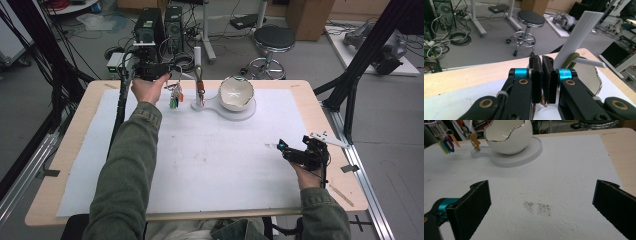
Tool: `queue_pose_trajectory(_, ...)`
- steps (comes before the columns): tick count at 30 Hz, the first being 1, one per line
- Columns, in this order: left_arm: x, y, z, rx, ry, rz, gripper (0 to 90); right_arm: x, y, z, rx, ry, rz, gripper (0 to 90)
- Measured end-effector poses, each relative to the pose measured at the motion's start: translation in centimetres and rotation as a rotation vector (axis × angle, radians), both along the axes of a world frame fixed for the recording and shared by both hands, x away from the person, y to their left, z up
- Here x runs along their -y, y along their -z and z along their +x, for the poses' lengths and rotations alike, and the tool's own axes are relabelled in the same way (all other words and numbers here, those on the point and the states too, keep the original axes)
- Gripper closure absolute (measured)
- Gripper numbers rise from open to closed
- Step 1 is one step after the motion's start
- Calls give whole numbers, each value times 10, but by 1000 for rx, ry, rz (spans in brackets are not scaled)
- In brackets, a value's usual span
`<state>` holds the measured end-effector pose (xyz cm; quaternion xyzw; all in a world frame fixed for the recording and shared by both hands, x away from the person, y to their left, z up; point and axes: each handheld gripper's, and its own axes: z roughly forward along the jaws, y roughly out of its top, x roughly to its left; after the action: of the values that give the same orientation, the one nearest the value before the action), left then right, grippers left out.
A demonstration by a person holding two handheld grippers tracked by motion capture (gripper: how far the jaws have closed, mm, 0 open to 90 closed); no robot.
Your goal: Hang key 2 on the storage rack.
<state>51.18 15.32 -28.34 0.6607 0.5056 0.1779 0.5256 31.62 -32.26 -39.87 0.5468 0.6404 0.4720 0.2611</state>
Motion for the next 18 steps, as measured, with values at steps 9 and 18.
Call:
queue_pose_trajectory(9,12,8,4,25,11,-12,865,1,1,0,-9,-3,6,10)
queue_pose_trajectory(18,28,16,7,4,34,4,865,1,1,0,-10,-1,2,10)
